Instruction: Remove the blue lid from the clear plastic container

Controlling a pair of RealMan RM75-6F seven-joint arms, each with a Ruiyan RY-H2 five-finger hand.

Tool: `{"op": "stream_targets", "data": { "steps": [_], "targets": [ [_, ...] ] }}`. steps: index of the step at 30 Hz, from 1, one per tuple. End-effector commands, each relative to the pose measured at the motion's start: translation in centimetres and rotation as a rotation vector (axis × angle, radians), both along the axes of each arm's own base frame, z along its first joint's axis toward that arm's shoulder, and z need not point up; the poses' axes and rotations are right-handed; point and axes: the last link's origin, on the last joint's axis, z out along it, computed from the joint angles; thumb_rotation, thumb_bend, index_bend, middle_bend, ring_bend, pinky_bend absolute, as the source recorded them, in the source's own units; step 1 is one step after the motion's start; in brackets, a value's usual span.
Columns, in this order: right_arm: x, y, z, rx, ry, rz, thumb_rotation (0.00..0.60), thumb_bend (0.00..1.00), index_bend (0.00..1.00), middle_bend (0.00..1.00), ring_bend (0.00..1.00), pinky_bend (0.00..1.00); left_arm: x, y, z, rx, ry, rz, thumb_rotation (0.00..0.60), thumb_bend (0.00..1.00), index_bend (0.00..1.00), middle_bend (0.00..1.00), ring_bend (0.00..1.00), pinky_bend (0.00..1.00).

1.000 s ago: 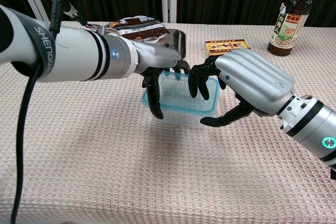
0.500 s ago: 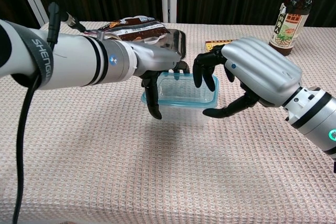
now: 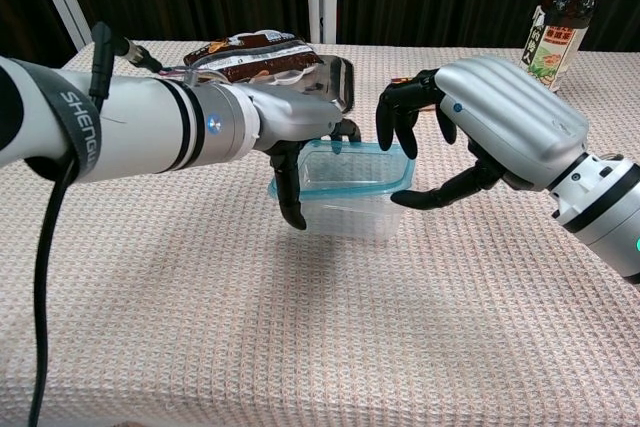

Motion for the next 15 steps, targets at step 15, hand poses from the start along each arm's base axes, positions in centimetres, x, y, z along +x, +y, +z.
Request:
{"op": "stream_targets", "data": {
  "steps": [15],
  "targets": [
    [0.5,0.2,-1.6,-0.043,0.089,0.064,0.6,0.33,0.53,0.56,0.44,0.64,0.3,-0.2,0.6,-0.071,-0.057,0.073,0.6,0.0,0.1,0.26,0.18,0.37]
  ]
}}
